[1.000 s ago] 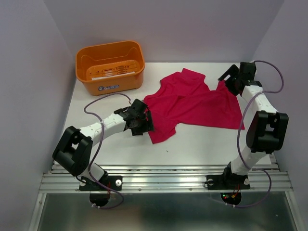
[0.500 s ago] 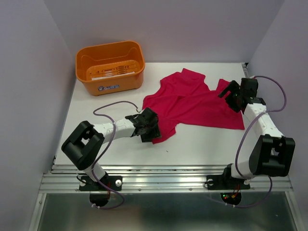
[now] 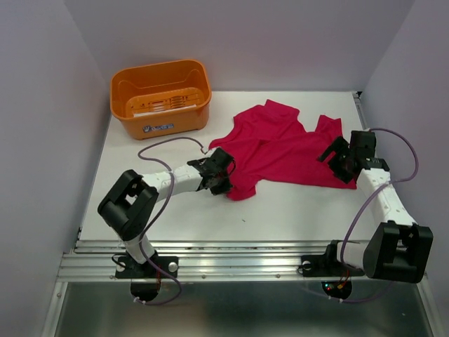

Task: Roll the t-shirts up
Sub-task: Flatten out the T-shirt at the center of the board.

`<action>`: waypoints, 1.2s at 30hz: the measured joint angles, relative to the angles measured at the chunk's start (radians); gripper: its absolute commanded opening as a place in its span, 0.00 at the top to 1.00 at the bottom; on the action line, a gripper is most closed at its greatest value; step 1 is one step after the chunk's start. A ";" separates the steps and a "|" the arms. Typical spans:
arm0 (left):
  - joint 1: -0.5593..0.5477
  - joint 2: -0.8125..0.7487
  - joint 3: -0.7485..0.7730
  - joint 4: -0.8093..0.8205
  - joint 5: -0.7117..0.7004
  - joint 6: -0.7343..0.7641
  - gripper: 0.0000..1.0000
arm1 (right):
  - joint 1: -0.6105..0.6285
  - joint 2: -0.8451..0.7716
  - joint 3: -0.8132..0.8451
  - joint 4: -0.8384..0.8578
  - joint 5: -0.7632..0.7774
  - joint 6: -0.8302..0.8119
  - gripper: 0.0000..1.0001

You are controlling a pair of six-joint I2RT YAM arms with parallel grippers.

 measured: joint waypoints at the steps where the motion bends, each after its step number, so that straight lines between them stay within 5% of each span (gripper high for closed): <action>1: 0.013 -0.018 0.011 -0.016 -0.013 0.012 1.00 | 0.000 -0.014 -0.015 -0.010 0.002 0.007 0.13; 10: 0.098 -0.248 0.140 -0.106 -0.069 0.102 1.00 | 0.000 -0.198 -0.220 -0.076 0.079 0.116 0.15; 22: 0.134 -0.237 0.162 -0.143 -0.014 0.179 1.00 | -0.078 -0.157 -0.313 0.010 0.060 0.161 0.17; 28: 0.154 -0.237 0.162 -0.143 0.006 0.203 1.00 | -0.187 -0.103 -0.315 0.089 0.048 0.159 0.35; 36: 0.164 -0.229 0.162 -0.143 0.014 0.226 1.00 | -0.208 -0.032 -0.332 0.205 0.046 0.164 0.46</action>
